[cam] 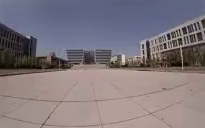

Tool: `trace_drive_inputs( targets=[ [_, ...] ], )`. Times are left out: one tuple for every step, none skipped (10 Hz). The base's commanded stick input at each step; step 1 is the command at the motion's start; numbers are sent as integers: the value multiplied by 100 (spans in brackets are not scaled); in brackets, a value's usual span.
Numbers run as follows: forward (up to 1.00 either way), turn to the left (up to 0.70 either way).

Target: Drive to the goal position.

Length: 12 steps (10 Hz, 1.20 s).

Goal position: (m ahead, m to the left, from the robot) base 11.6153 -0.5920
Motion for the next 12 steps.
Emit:
trace_drive_inputs(
  targets=[
    [4, 0],
    [4, 0],
    [4, 0],
    [4, 0],
    [4, 0],
    [4, 0],
    [4, 0],
    [4, 0],
    [4, 0],
    [4, 0],
    [4, 0],
    [4, 0]
  ],
)
